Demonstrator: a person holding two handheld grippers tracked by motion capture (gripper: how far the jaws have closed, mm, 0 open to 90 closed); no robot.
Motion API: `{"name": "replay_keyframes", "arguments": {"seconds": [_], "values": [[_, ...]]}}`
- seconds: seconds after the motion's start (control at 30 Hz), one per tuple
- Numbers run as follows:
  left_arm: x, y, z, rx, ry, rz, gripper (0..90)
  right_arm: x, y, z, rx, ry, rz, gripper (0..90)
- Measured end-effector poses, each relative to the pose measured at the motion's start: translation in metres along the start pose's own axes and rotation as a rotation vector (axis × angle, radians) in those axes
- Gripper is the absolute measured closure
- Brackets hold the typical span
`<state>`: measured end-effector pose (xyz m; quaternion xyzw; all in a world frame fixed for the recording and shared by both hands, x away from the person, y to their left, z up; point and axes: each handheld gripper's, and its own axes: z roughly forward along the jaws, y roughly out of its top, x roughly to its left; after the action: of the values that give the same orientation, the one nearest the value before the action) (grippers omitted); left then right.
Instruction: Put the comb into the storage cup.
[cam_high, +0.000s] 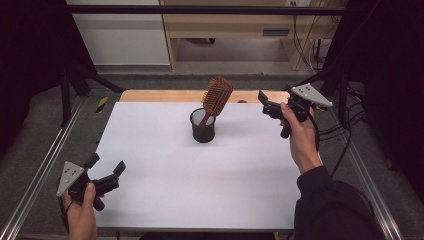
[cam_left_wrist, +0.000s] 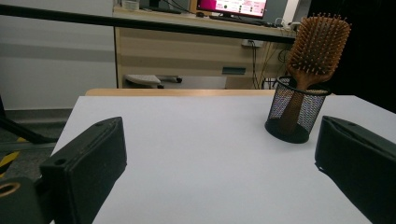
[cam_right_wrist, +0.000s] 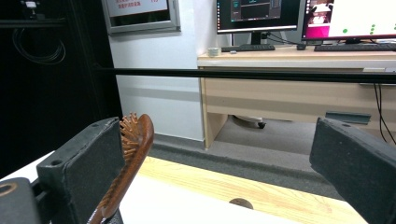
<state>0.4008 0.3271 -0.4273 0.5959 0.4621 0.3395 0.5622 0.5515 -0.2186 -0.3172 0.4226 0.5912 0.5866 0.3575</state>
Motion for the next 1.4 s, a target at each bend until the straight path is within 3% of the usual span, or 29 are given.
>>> {"name": "replay_keyframes", "arguments": {"seconds": [0.77, 1.4], "values": [[0.001, -0.001, 0.001, 0.003, -0.004, 0.002, 1.3, -0.015, -0.008, -0.023, 0.017, -0.024, 0.002, 2.6], [-0.002, -0.002, 0.002, 0.004, -0.015, 0.015, 1.3, -0.028, -0.035, -0.059, 0.049, -0.040, -0.002, 3.4]]}}
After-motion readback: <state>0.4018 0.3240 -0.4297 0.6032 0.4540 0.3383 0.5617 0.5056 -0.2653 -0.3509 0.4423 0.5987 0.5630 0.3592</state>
